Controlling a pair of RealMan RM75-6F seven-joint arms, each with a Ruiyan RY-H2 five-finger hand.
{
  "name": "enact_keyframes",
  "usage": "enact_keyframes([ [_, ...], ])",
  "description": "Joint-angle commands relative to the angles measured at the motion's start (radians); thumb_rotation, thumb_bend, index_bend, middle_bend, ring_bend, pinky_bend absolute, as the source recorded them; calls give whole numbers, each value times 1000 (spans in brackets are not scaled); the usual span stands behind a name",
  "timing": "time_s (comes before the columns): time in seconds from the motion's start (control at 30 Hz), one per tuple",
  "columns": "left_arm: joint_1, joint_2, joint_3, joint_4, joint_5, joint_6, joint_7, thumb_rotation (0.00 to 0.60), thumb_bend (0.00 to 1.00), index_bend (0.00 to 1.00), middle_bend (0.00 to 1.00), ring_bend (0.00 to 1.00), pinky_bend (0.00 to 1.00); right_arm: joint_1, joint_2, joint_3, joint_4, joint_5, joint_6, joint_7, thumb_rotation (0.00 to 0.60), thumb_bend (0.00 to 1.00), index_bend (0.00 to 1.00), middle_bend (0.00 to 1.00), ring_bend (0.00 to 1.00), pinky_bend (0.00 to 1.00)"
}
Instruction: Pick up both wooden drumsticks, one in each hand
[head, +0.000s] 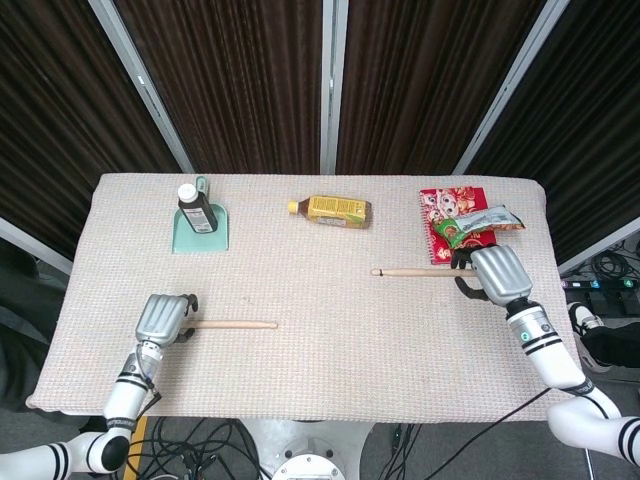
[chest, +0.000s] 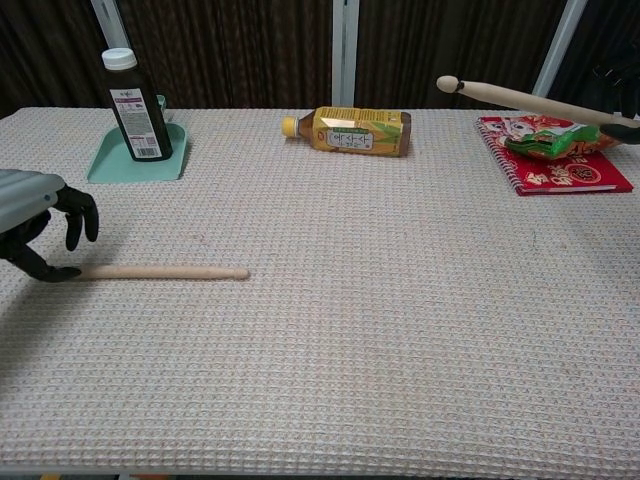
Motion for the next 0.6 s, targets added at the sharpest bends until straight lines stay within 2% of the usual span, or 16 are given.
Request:
enact_keyframes([
  [0.03,-11,-14,2,15,-20,-14,25,600,282,475,510,790,841,0,-5,-1,6,-1,-4,4,600,421,765,681,494,462],
  [0.6,-25,-36,20,43,-59,-32,58,600,285,462,519,792,841,-2,-20,-6,39,-3,-19,24,600,420,764,682,495,461],
])
